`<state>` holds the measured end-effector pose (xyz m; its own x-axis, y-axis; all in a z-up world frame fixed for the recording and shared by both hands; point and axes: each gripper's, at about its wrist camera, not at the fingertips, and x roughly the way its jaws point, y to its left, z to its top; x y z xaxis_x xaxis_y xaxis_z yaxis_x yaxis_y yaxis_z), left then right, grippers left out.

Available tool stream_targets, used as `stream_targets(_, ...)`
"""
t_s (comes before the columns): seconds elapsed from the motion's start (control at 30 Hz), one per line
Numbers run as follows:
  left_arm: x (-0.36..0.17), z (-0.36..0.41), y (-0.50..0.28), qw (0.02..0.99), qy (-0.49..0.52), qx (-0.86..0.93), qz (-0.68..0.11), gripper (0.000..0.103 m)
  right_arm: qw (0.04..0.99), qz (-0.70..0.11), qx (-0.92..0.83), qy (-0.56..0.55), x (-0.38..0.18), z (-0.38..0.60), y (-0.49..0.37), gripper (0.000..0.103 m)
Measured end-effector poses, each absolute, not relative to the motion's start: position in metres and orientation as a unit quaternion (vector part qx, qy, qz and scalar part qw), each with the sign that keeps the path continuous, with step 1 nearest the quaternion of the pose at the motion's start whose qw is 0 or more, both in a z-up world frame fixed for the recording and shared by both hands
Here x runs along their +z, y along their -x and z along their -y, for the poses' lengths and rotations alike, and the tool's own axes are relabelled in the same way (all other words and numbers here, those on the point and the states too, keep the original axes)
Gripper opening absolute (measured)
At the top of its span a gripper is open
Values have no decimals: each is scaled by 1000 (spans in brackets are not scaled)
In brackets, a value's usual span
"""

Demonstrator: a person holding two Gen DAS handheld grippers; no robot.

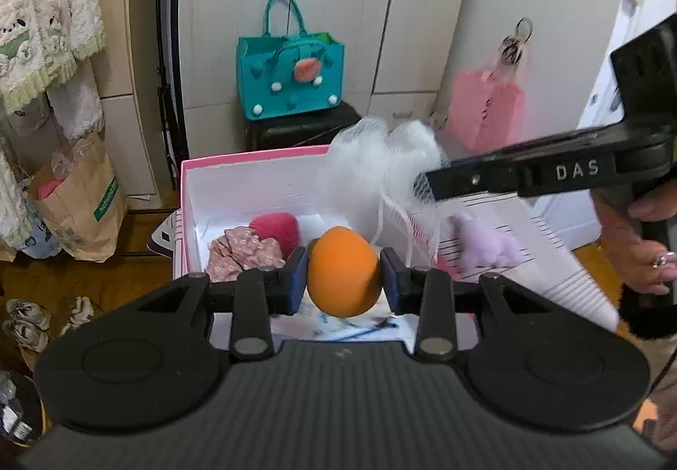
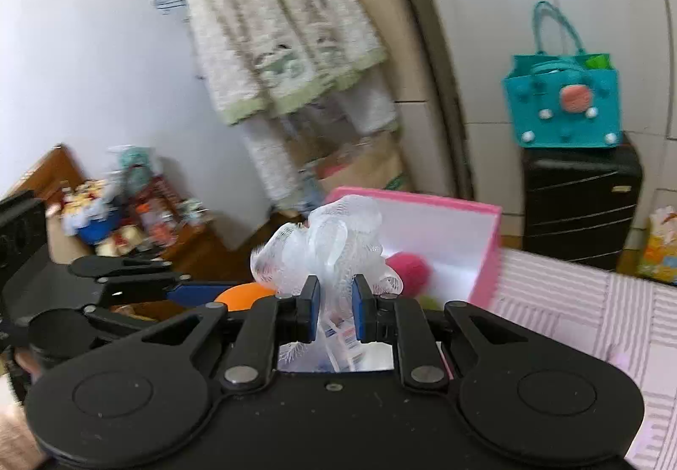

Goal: Organize soft objects
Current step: 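Lower the ball and mesh puff into the pink box and open both tools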

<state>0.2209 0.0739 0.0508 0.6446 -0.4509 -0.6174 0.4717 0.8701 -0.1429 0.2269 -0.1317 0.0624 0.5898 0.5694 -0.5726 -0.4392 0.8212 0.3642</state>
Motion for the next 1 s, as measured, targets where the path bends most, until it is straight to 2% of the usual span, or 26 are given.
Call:
stream_targets(0.3, 15, -64, -282, 886, -15, -243, -395, 36, 916, -341, 214, 13, 39, 117, -262, 19)
stream_targets(0.5, -2, -61, -288, 885, -31, -244, -396, 36, 913, -347, 187, 109, 16, 96, -270, 19)
stream_targets(0.6, -3, -59, -292, 881, -27, -245, -403, 36, 908, -345, 179, 157, 9, 85, -275, 23)
stream_targets(0.83, -4, -59, -301, 881, -23, -239, -408, 36, 910, -353, 185, 116, 8, 95, -278, 32)
stream_targets(1.0, -7, -62, -301, 879, -17, -236, -414, 37, 912, -352, 205, 45, 9, 113, -272, 40)
